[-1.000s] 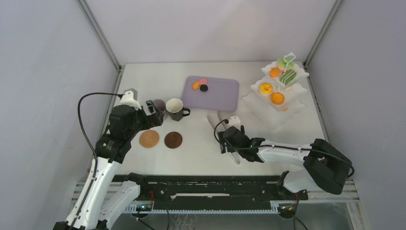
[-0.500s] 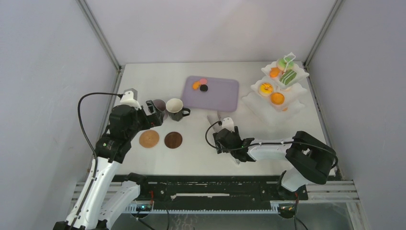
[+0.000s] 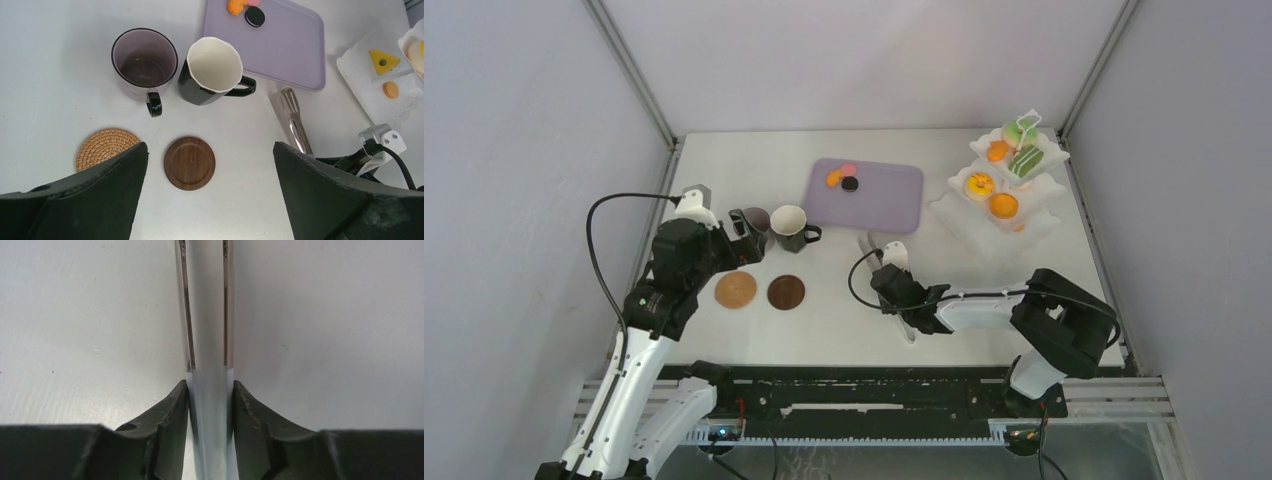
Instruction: Serve the afternoon tea
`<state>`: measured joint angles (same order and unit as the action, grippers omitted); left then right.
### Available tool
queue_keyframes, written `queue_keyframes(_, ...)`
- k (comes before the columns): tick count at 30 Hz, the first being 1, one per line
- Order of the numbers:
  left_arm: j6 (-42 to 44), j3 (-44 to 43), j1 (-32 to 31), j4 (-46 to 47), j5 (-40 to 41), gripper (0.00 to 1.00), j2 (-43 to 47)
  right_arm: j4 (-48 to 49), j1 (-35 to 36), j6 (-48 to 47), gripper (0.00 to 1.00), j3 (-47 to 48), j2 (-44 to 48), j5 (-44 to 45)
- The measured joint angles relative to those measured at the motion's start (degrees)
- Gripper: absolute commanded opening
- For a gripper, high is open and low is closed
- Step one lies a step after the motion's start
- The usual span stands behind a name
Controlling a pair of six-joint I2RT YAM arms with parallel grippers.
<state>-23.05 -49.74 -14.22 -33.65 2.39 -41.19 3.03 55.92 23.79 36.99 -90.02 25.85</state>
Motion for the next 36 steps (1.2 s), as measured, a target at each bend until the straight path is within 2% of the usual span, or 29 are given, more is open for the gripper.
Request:
queue_keyframes(4, 0.0, 0.0, 0.0, 0.0, 0.02, 1.0, 0.07, -1.6, 0.46, -1.9, 0.2, 0.46, 0.59, -1.38)
queue_keyframes(7, 0.0, 0.0, 0.0, 0.0, 0.17, 1.0, 0.13, -6.05, 1.29, -3.63, 0.13, 0.94, 3.08, -3.43)
queue_keyframes(9, 0.02, 0.0, 0.0, 0.0, 0.33, 0.99, 0.17, -10.64, 1.25, -4.55, 0.13, 1.99, 6.16, -4.66)
queue_keyframes(13, 0.02, 0.0, 0.0, 0.0, 0.44, 1.0, 0.33, -19.37, -0.28, -5.51, 0.15, 8.26, 10.73, -6.71)
queue_keyframes(17, 0.07, 0.0, 0.0, 0.0, 0.46, 1.0, 0.37, -28.44, -6.91, -5.29, 0.16, 21.07, 9.35, -9.94)
queue_keyframes(21, 0.15, 0.0, 0.0, 0.02, 0.5, 1.0, 0.22, -31.56, -11.17, -5.2, 0.21, 30.91, 4.63, -10.91)
queue_keyframes(25, 0.68, 0.0, 0.0, -0.02, 0.96, 1.0, -0.35, -35.5, -13.22, -5.05, 0.28, 39.19, -3.85, -11.85)
queue_keyframes(31, 1.27, 0.0, 0.0, 0.0, 1.11, 1.0, -0.44, -40.35, -15.23, -4.81, 0.35, 46.12, -15.37, -13.18)
queue_keyframes(36, 2.12, 0.0, 0.0, 0.0, 1.99, 1.0, -0.44, -43.34, -15.78, -4.87, 0.4, 52.83, -21.44, -13.09)
